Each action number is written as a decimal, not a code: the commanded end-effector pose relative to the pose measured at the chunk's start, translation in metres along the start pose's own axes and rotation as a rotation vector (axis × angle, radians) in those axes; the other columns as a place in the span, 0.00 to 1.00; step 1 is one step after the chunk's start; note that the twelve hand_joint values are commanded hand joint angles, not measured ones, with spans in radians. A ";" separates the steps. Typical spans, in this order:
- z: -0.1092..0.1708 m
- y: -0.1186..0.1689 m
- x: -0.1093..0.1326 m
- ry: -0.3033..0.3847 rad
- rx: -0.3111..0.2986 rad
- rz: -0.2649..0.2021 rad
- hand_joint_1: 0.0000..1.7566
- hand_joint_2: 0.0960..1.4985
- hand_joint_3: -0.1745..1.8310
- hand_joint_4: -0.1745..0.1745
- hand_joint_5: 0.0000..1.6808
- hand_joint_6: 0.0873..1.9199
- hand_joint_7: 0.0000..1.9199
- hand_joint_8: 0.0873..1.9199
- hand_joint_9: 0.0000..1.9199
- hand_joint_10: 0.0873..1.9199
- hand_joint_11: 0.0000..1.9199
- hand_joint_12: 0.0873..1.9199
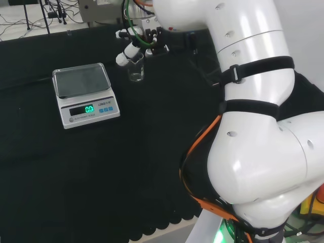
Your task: Pick up the beaker.
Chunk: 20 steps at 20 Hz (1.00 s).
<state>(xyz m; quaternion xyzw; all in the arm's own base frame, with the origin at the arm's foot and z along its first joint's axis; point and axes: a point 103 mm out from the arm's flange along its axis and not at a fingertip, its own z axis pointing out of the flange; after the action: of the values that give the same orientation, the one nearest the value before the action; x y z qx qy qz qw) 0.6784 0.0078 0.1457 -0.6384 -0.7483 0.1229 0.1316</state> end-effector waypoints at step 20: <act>0.042 0.006 -0.004 0.031 -0.121 0.072 0.51 0.46 0.32 0.93 0.41 0.44 0.36 0.38 0.45 0.31 0.26 0.71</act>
<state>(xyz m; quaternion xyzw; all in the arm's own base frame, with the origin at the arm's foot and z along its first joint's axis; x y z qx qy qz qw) 0.6666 0.0033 0.0973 -0.6470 -0.7364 0.1392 0.1403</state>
